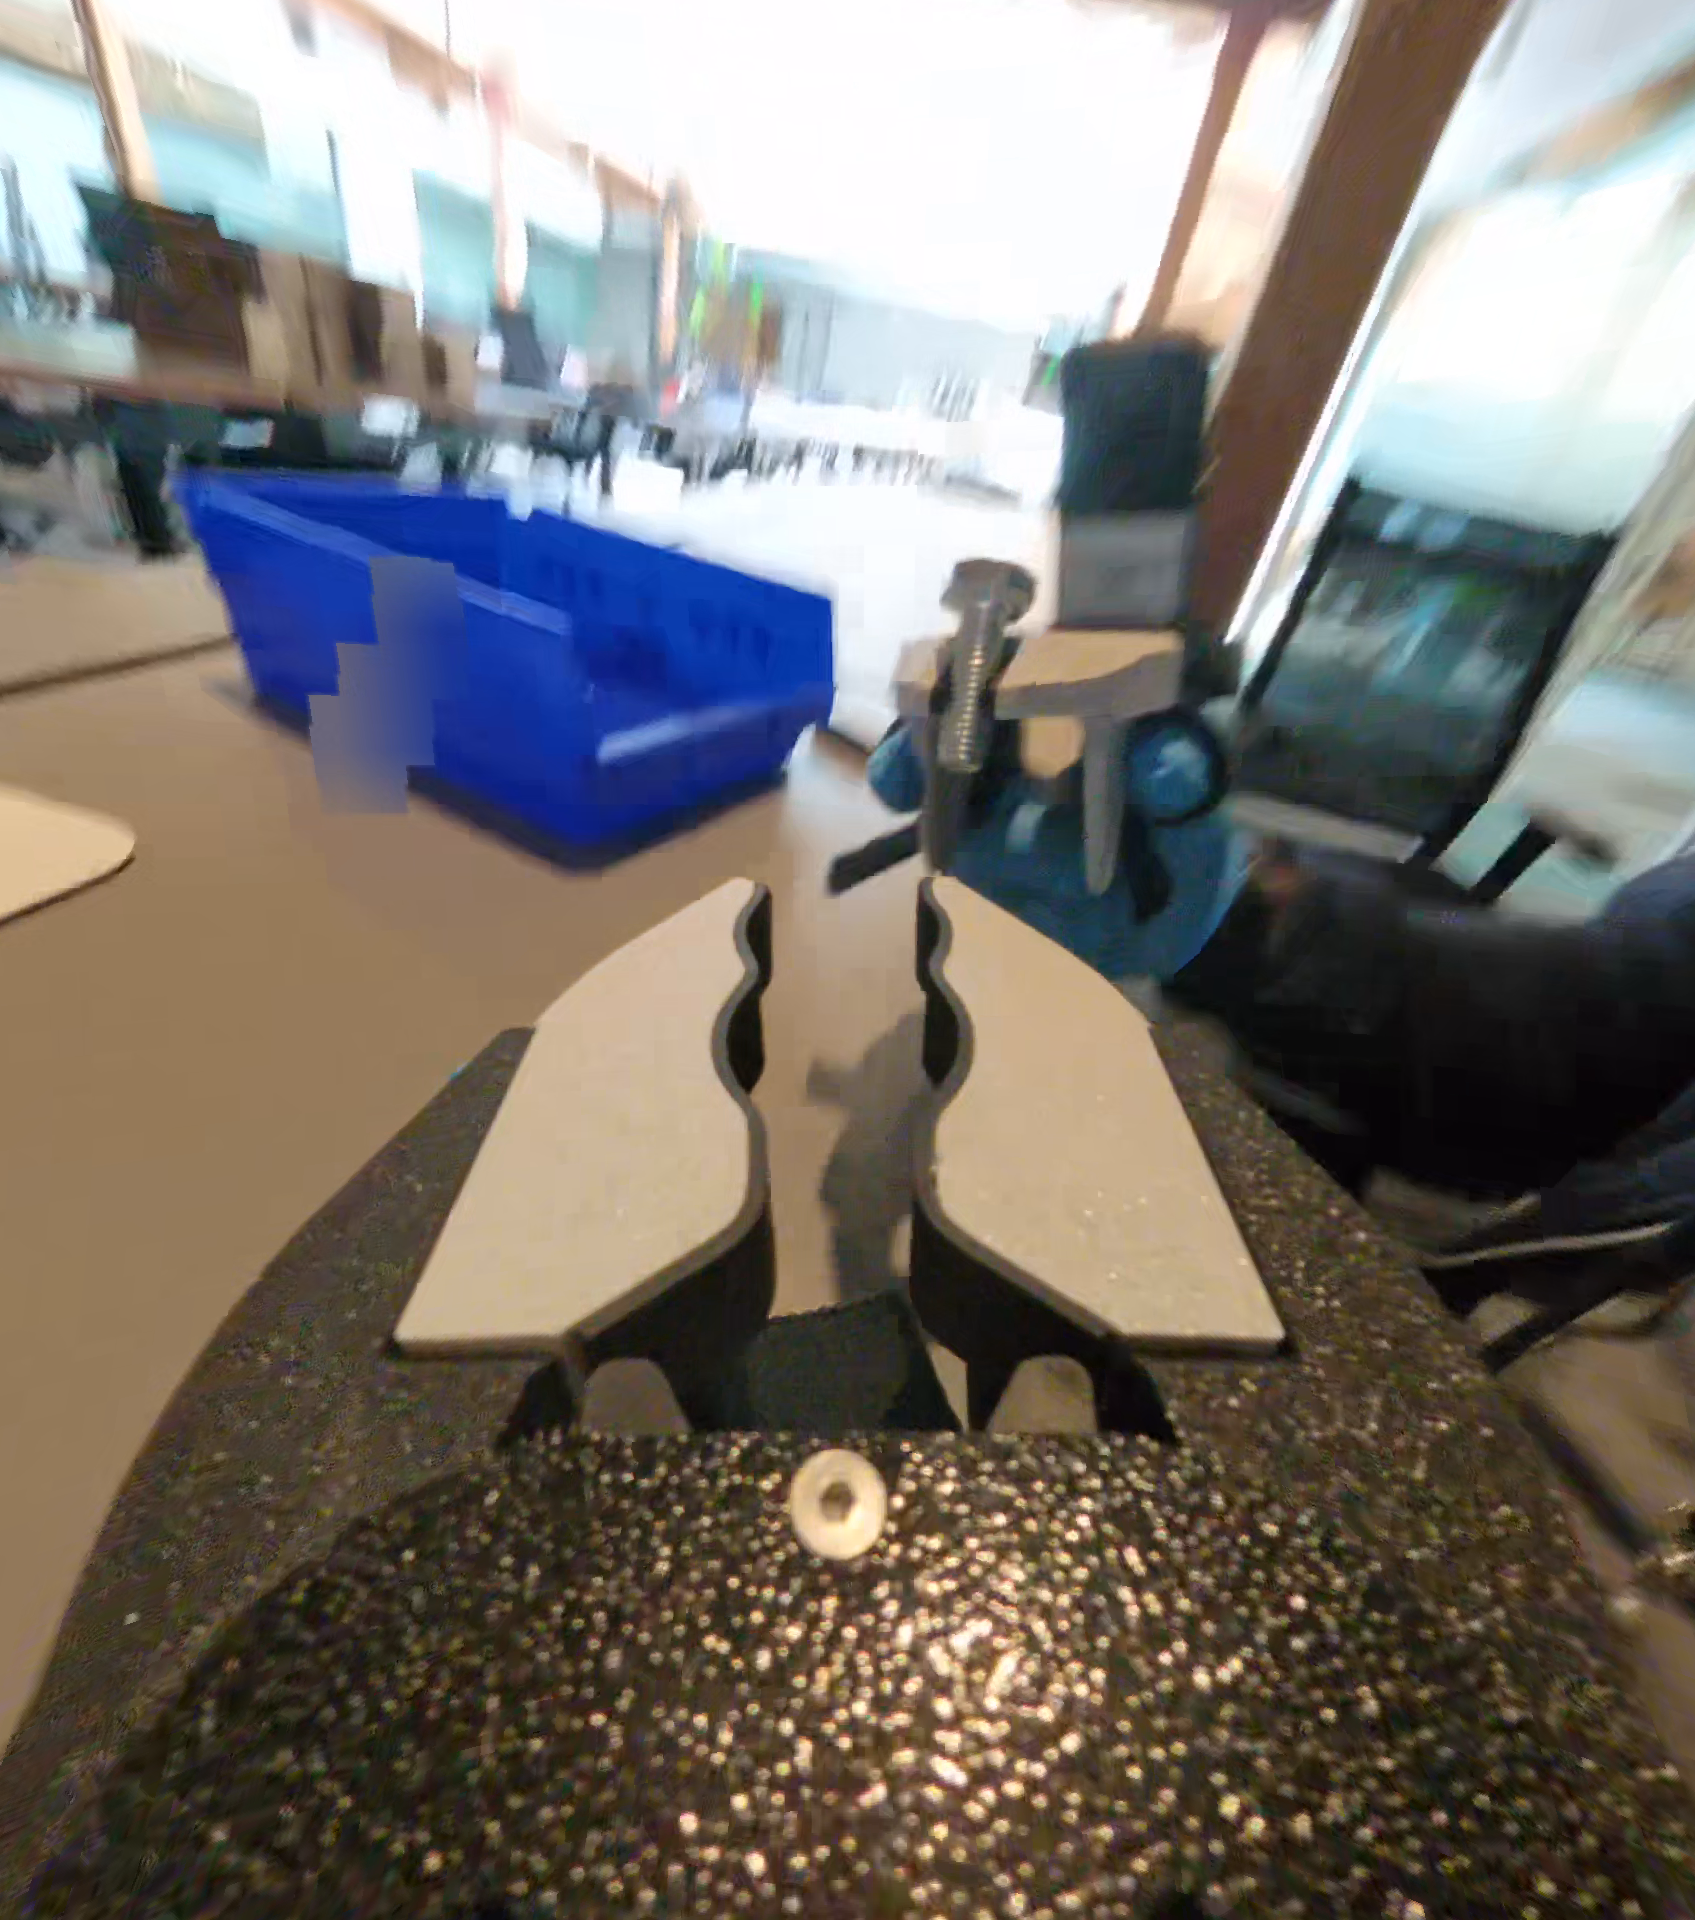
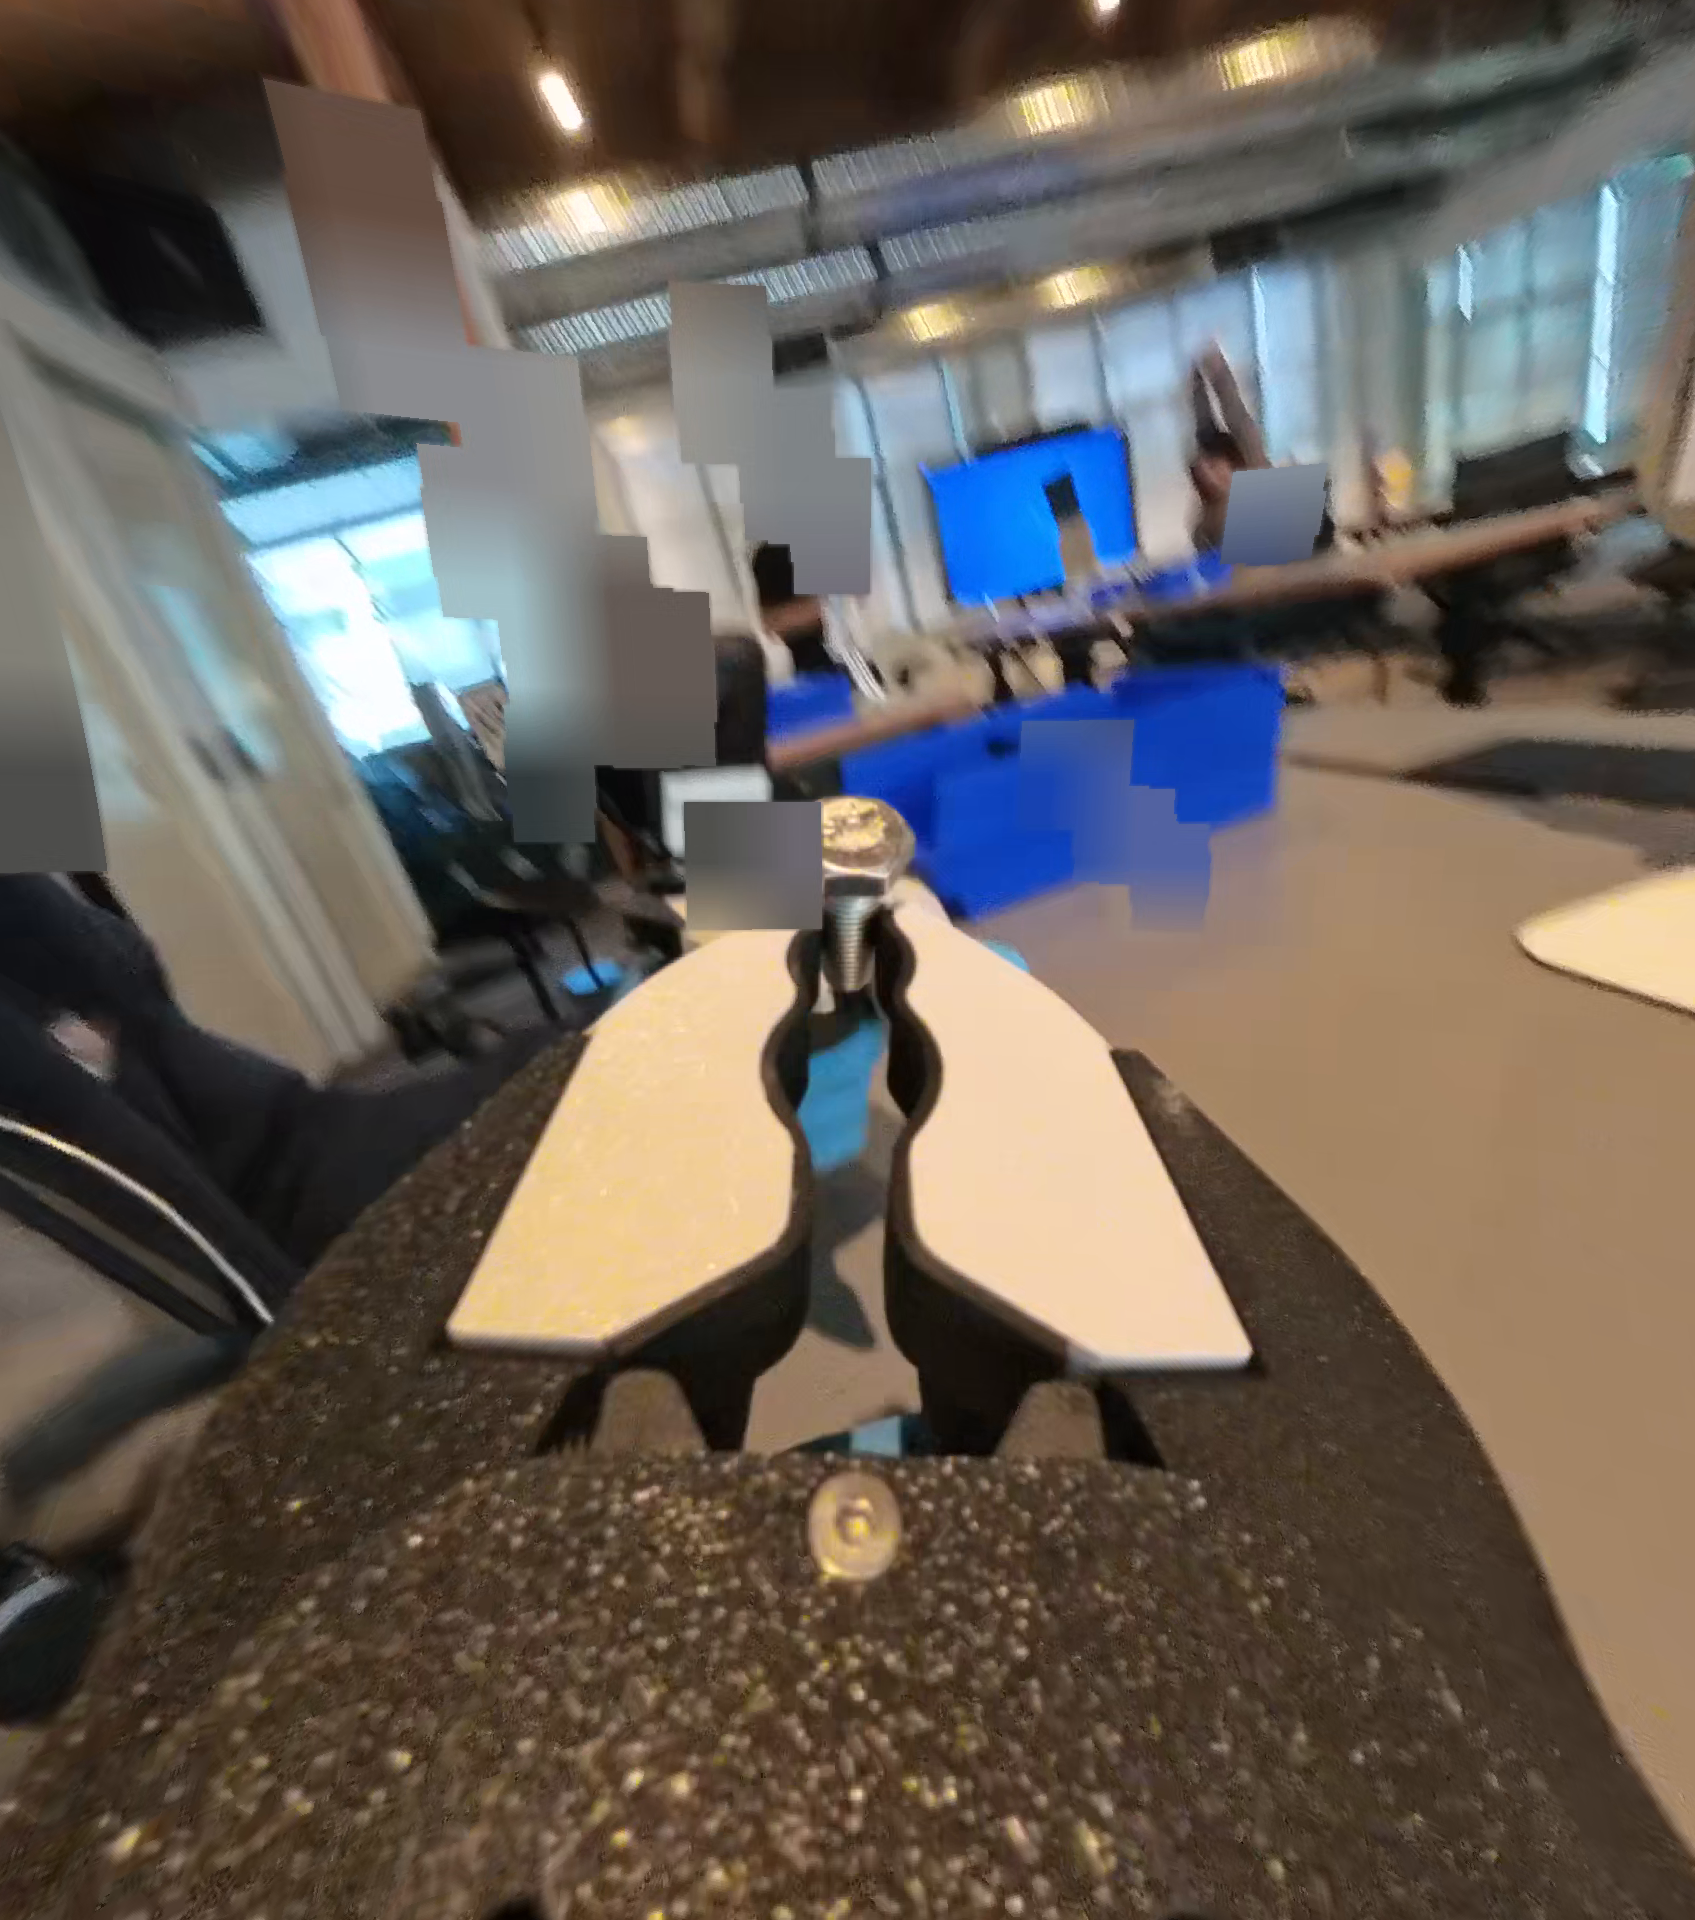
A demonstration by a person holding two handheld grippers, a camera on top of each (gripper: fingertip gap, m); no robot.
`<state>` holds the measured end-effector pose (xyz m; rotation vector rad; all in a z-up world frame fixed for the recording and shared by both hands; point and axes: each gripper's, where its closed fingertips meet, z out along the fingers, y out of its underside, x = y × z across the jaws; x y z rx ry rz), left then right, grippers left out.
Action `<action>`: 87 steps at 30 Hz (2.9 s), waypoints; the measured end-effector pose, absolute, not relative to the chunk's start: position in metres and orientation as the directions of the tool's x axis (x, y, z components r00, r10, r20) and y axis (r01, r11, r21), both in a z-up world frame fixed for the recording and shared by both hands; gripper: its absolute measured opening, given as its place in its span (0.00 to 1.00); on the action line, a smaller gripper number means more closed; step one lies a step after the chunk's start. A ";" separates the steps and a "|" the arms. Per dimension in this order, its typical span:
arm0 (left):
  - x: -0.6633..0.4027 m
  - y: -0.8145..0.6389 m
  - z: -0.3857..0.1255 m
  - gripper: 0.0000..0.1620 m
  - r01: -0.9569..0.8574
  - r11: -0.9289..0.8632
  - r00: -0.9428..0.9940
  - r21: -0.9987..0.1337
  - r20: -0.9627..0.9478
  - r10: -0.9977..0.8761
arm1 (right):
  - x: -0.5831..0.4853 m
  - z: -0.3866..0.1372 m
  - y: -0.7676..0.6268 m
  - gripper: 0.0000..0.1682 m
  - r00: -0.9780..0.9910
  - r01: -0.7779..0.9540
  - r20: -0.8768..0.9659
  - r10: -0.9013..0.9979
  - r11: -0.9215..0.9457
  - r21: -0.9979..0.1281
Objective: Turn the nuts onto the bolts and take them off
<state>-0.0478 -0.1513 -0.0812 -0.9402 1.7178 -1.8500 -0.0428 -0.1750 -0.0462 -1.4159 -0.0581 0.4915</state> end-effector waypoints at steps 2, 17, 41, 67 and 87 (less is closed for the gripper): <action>-0.058 -0.148 -0.061 0.13 -0.061 -0.288 -0.712 -0.956 0.244 -0.659 | -0.048 -0.027 -0.176 0.05 0.851 -0.372 -0.270 0.451 0.155 -0.915; -0.072 -0.153 -0.049 0.12 0.022 -0.490 -0.760 -0.872 0.304 -0.574 | -0.077 -0.029 -0.148 0.05 0.819 -0.385 -0.207 0.536 0.245 -0.890; -0.080 -0.156 -0.049 0.05 0.099 -0.421 -0.752 -0.902 0.209 -0.625 | -0.084 -0.039 -0.147 0.06 0.845 -0.317 -0.160 0.511 0.236 -0.919; -0.085 -0.174 -0.099 0.05 -0.025 0.017 -0.781 -1.000 0.009 -0.624 | -0.068 -0.090 -0.192 0.25 0.844 0.172 0.189 0.502 0.082 -0.982; -0.091 -0.182 -0.110 0.05 -0.080 0.084 -0.814 -0.993 0.016 -0.581 | -0.086 -0.102 -0.190 0.15 0.802 0.307 0.325 0.500 0.122 -0.944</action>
